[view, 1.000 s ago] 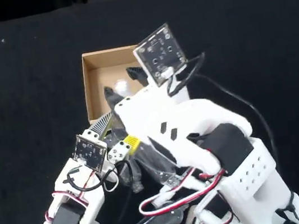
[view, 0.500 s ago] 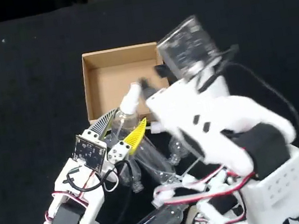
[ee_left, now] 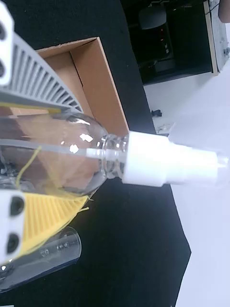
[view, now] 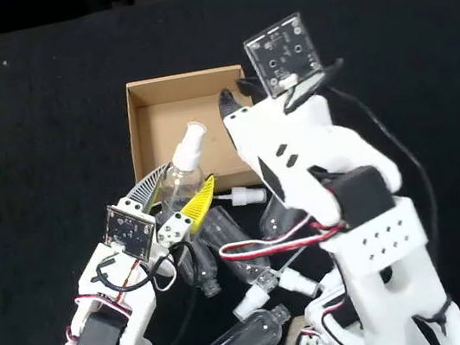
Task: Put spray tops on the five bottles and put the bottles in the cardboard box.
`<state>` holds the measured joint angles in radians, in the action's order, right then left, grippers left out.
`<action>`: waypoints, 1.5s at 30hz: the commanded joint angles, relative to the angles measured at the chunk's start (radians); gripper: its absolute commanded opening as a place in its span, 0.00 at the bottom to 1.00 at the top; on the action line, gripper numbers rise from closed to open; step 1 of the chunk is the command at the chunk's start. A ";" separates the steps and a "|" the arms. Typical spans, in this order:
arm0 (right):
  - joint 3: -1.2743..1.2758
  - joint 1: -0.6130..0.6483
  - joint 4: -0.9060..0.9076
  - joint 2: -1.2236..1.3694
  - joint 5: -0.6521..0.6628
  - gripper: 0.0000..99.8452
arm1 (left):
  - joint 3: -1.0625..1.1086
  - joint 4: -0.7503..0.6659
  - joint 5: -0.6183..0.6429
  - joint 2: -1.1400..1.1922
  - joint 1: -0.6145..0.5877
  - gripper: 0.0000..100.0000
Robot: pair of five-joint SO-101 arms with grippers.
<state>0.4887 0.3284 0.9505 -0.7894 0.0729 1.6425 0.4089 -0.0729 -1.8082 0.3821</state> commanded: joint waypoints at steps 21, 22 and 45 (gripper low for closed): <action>-0.139 0.216 0.226 -0.001 0.017 0.06 | -0.036 -0.023 0.005 0.000 -0.008 0.07; -0.156 0.206 0.226 -0.001 0.017 0.06 | -0.036 -0.023 0.005 0.000 -0.008 0.07; -0.464 0.273 0.413 0.211 0.014 0.06 | -0.035 -0.023 0.002 0.000 -0.015 0.07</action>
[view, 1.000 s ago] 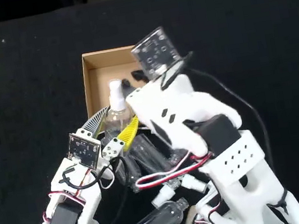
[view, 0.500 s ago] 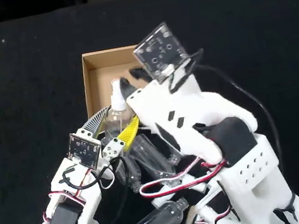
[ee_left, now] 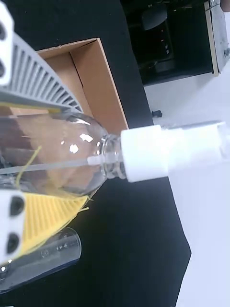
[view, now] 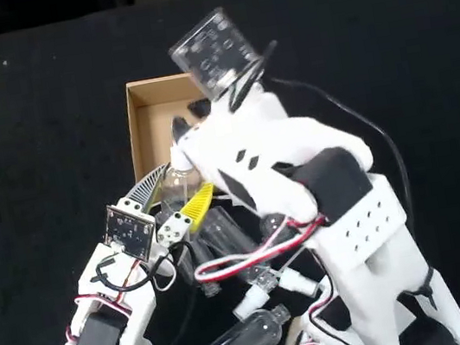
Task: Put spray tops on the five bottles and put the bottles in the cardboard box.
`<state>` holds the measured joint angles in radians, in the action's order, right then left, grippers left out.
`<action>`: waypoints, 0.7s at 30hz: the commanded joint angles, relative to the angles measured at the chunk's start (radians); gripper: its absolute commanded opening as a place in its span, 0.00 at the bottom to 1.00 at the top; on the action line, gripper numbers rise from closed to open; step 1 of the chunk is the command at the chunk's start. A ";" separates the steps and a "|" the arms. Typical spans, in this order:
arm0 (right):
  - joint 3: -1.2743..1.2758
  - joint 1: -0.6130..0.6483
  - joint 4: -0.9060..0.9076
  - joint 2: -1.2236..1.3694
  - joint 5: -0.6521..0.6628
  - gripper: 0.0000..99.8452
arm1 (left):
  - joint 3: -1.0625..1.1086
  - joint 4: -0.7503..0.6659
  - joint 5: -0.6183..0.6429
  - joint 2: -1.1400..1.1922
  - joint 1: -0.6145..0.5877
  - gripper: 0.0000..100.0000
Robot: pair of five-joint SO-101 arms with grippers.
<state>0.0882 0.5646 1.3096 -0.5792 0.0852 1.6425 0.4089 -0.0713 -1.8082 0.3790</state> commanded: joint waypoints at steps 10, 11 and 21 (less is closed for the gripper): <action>-0.176 0.038 0.173 -0.005 0.003 0.06 | -0.035 -0.023 0.000 0.000 -0.012 0.07; -0.196 0.035 0.170 -0.001 -0.002 0.06 | -0.035 -0.023 0.000 0.000 -0.012 0.07; -0.216 -0.026 0.002 0.186 -0.052 0.06 | -0.021 -0.025 0.000 0.000 -0.010 0.07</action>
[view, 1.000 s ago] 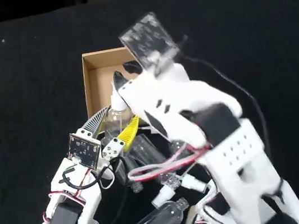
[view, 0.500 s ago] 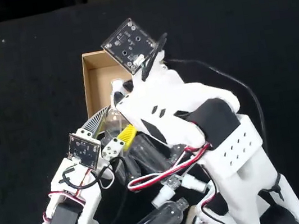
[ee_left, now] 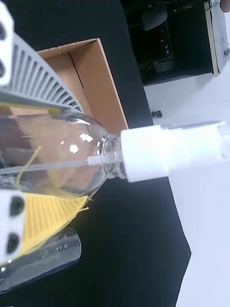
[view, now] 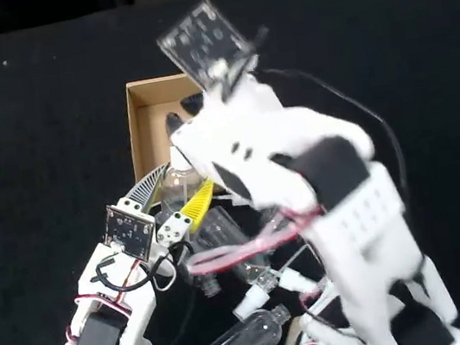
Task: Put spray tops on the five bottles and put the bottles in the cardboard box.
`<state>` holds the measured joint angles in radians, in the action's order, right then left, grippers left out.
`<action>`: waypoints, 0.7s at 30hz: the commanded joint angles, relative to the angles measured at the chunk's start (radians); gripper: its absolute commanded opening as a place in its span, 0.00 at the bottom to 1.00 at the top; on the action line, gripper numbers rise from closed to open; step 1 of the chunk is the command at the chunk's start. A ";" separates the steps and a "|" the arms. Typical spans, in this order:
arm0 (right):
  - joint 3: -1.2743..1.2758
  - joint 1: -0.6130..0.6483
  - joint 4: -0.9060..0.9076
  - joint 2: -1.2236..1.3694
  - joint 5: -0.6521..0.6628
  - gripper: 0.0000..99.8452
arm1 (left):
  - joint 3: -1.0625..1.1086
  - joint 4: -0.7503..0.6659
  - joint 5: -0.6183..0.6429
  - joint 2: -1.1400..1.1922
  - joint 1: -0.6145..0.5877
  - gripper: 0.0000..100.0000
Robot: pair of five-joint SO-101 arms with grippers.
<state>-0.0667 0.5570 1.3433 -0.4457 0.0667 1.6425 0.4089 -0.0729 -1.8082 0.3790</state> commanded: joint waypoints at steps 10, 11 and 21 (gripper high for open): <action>-0.094 -0.011 0.157 0.051 -0.041 0.06 | -0.021 -0.025 0.002 0.000 -0.012 0.07; -0.094 -0.011 0.169 0.042 -0.041 0.06 | -0.021 -0.025 0.002 0.000 -0.012 0.07; -0.248 -0.034 0.175 -0.147 -0.018 0.06 | -0.019 -0.025 0.002 0.000 -0.012 0.07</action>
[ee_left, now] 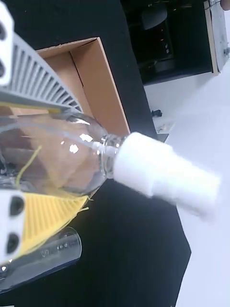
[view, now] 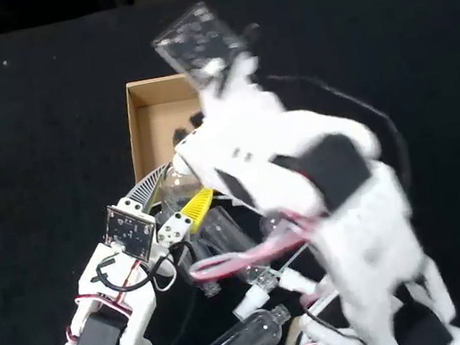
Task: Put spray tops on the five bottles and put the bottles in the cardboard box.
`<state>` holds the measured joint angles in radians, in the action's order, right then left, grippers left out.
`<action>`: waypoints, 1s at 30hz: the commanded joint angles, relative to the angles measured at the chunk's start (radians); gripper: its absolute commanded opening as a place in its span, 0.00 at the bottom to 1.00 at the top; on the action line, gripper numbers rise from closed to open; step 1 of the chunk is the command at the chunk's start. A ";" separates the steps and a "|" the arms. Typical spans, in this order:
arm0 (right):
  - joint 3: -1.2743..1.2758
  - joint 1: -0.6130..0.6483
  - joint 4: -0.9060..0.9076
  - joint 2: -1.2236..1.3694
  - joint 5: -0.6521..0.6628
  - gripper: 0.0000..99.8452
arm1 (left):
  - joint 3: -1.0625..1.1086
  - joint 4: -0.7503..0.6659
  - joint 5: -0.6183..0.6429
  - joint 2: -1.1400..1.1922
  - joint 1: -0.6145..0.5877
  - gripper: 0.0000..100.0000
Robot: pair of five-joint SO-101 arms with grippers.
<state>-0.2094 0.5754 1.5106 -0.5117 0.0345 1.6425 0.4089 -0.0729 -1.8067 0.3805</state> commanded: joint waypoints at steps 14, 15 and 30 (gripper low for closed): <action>0.450 -0.534 -0.313 -0.035 -0.032 0.06 | -0.001 -0.023 0.002 -0.002 -0.012 0.07; 0.519 -0.546 -0.368 -0.035 -0.038 0.06 | 0.007 -0.025 0.002 -0.002 -0.007 0.07; 1.165 -0.563 -0.984 -0.028 -0.043 0.06 | 0.053 -0.196 0.008 -0.002 -0.015 0.07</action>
<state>0.9521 0.0322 0.5976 -0.5363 -0.0023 1.6763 0.2555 -0.0729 -1.8067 0.3728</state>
